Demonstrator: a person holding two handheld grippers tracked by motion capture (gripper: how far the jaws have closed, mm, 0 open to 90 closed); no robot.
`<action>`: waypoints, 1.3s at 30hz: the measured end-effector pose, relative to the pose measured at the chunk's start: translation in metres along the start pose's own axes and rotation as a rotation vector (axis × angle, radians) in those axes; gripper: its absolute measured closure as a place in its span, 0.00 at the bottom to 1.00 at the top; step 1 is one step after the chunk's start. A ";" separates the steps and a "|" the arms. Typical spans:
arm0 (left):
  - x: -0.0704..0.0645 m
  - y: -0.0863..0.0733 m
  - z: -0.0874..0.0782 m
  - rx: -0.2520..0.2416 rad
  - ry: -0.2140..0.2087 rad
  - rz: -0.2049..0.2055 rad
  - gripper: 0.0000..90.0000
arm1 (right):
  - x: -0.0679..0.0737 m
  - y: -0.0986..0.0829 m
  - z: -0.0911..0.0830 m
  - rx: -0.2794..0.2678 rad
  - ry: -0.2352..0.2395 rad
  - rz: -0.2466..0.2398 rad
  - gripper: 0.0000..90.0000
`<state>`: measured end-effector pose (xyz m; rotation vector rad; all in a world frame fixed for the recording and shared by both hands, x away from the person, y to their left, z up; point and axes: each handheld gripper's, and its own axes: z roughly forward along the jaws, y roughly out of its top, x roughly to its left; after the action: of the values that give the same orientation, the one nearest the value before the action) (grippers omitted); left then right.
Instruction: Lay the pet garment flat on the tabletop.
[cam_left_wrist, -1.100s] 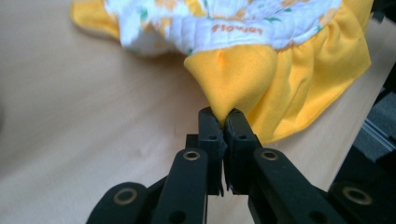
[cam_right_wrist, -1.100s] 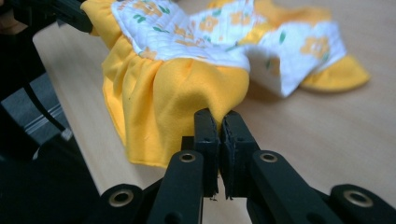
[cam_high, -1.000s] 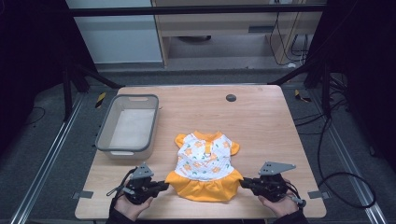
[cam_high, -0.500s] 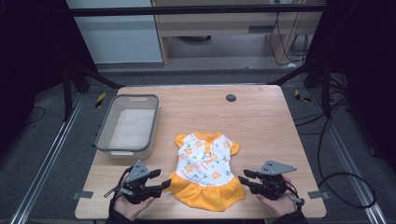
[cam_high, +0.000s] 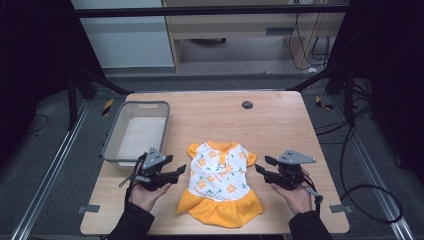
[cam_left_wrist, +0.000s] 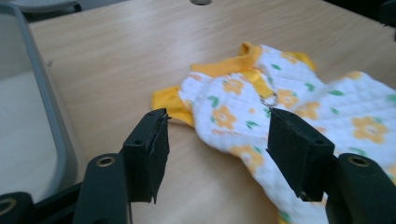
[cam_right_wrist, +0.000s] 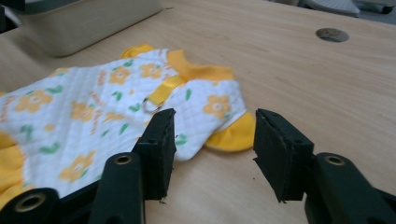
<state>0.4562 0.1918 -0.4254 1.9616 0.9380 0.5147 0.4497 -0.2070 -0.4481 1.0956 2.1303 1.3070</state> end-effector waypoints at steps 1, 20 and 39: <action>0.002 0.006 0.008 0.003 0.020 0.012 0.43 | -0.002 0.002 0.004 -0.001 -0.010 0.003 0.52; 0.032 0.022 0.125 0.141 0.123 -0.039 0.45 | -0.036 0.005 0.091 0.136 -0.105 0.055 0.56; 0.021 0.006 0.139 0.235 0.074 -0.080 0.87 | -0.028 -0.006 0.102 0.207 -0.059 0.059 0.93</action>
<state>0.5633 0.1320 -0.4939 2.1156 1.1632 0.4505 0.5345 -0.1741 -0.5033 1.2712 2.2431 1.0832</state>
